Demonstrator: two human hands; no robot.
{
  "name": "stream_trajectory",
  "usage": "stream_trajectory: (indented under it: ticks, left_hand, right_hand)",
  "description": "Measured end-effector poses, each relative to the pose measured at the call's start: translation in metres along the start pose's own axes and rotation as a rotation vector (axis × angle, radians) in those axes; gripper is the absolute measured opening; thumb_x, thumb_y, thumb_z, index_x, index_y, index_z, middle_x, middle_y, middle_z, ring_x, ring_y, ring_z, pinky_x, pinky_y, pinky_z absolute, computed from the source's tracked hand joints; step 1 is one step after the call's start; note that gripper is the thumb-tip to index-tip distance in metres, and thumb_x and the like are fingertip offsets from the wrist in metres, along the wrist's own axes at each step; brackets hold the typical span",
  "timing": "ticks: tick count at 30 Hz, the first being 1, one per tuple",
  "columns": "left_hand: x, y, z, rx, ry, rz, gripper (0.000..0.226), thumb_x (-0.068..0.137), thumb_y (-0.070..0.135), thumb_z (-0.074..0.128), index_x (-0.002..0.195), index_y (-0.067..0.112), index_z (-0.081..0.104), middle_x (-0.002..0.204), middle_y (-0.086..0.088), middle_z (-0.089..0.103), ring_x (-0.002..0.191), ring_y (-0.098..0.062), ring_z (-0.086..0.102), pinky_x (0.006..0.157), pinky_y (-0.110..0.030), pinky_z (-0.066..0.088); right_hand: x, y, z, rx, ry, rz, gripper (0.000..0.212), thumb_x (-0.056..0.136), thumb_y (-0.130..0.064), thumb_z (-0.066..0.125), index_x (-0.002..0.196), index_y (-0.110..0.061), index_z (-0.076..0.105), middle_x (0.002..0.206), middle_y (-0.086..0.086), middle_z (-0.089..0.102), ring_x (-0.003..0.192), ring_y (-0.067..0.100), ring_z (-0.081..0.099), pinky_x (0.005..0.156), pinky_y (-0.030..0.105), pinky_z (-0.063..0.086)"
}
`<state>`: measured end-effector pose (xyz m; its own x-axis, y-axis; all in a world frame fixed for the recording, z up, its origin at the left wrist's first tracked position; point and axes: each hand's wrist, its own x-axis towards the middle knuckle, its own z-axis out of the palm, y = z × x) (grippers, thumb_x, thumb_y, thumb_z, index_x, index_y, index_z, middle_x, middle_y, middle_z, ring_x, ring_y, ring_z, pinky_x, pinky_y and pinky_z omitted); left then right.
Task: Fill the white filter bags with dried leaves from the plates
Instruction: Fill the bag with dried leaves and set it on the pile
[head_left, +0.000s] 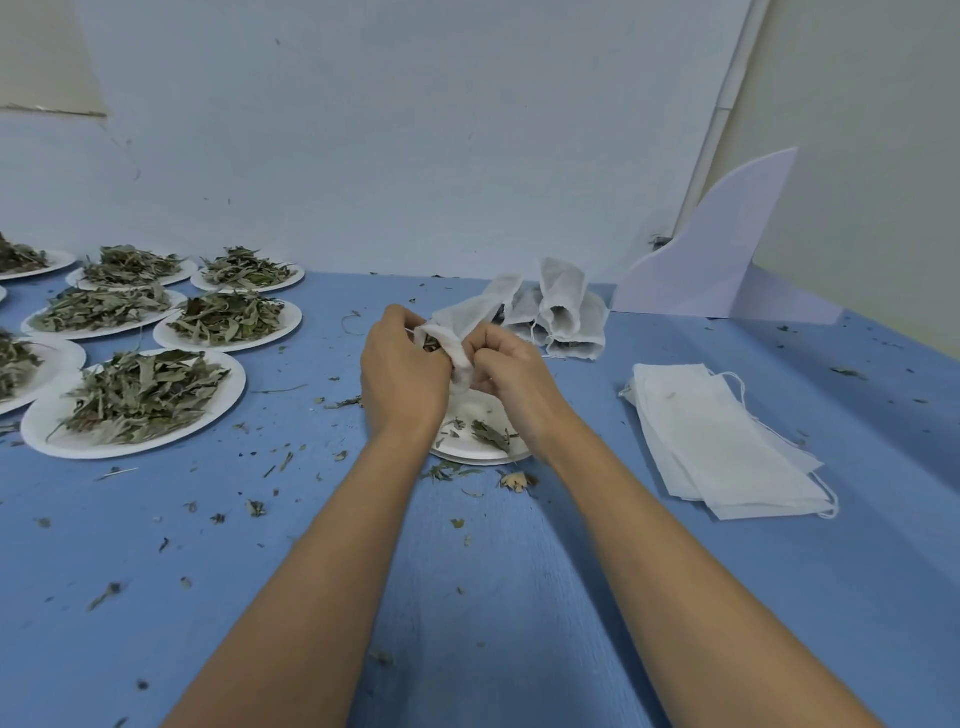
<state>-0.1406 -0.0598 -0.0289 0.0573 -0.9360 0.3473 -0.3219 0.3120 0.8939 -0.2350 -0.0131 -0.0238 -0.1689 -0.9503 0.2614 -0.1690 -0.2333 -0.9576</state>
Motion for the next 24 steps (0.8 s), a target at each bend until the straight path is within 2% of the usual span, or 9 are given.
stream_trajectory:
  ticks: [5,7,10,12,14,16,19,21,24]
  left_hand:
    - [-0.003,0.005,-0.001,-0.044,-0.028,0.024,0.021,0.078,0.004,0.058,0.097,0.014,0.057,0.096,-0.005,0.061,0.088,-0.021,0.056,0.068,-0.026,0.04]
    - [-0.002,0.006,-0.001,-0.105,-0.052,0.022,0.025,0.079,0.008,0.062,0.102,0.014,0.059,0.098,0.001,0.062,0.09,-0.016,0.058,0.066,-0.016,0.041]
    - [-0.001,0.006,-0.003,-0.151,-0.117,0.024,0.048,0.082,0.021,0.07,0.127,0.018,0.054,0.115,0.007,0.057,0.088,0.0,0.056,0.065,-0.003,0.04]
    - [-0.001,0.006,-0.004,-0.218,-0.176,-0.034,0.059,0.083,0.027,0.07,0.137,0.02,0.047,0.128,0.005,0.055,0.099,-0.006,0.06,0.081,-0.014,0.046]
    - [-0.001,0.006,-0.003,-0.254,-0.188,-0.081,0.052,0.086,0.027,0.066,0.135,0.016,0.051,0.131,0.002,0.057,0.11,-0.014,0.06,0.096,-0.031,0.049]
    - [-0.002,0.005,-0.002,-0.211,-0.182,-0.047,0.034,0.09,0.022,0.059,0.123,0.016,0.062,0.115,0.002,0.067,0.101,-0.014,0.064,0.09,-0.026,0.052]
    - [-0.005,0.006,0.0,-0.081,-0.11,0.07,0.024,0.091,0.017,0.054,0.108,0.016,0.071,0.08,0.015,0.066,0.066,-0.012,0.06,0.055,-0.007,0.042]
    - [-0.006,0.006,0.001,-0.055,-0.062,0.093,0.022,0.091,0.016,0.054,0.104,0.014,0.072,0.083,0.008,0.068,0.066,-0.013,0.061,0.06,-0.012,0.047]
    - [-0.007,0.006,0.002,-0.053,0.014,0.098,0.02,0.091,0.013,0.053,0.096,0.012,0.072,0.078,0.005,0.065,0.073,-0.022,0.066,0.07,-0.035,0.054]
  right_hand:
    - [0.001,0.0,0.005,-0.136,0.185,-0.002,0.012,0.084,-0.022,0.065,0.08,-0.02,0.053,0.082,-0.009,0.058,0.08,0.008,0.055,0.088,0.042,0.05]
    - [0.002,-0.001,0.004,-0.136,0.23,-0.02,0.01,0.085,-0.023,0.065,0.083,-0.02,0.055,0.083,-0.011,0.058,0.08,0.004,0.056,0.088,0.039,0.053]
    - [0.006,0.0,-0.001,-0.074,0.32,-0.004,0.008,0.089,-0.017,0.059,0.081,-0.018,0.055,0.081,-0.009,0.056,0.075,0.005,0.058,0.084,0.038,0.055]
    - [0.008,0.001,-0.004,0.002,0.372,0.021,0.012,0.092,-0.014,0.054,0.081,-0.018,0.056,0.082,-0.006,0.057,0.077,0.011,0.061,0.078,0.032,0.056]
    - [0.009,0.002,-0.006,-0.013,0.415,0.024,0.014,0.094,-0.014,0.051,0.082,-0.019,0.057,0.083,-0.005,0.06,0.082,0.017,0.064,0.08,0.034,0.056]
    - [0.009,0.004,-0.006,-0.049,0.439,0.012,0.016,0.095,-0.014,0.051,0.082,-0.02,0.058,0.083,-0.004,0.061,0.084,0.02,0.065,0.085,0.041,0.055]
    - [0.009,0.003,-0.003,-0.077,0.437,0.011,0.012,0.096,-0.014,0.049,0.09,-0.014,0.059,0.086,-0.004,0.06,0.09,0.026,0.065,0.087,0.046,0.053]
    - [0.007,0.002,-0.002,-0.088,0.431,0.014,0.01,0.095,-0.015,0.049,0.094,-0.012,0.058,0.09,-0.003,0.061,0.092,0.024,0.064,0.087,0.045,0.053]
    - [0.004,0.0,-0.001,-0.107,0.45,-0.01,0.014,0.088,-0.026,0.059,0.1,-0.02,0.053,0.097,-0.004,0.061,0.097,0.019,0.063,0.086,0.042,0.053]
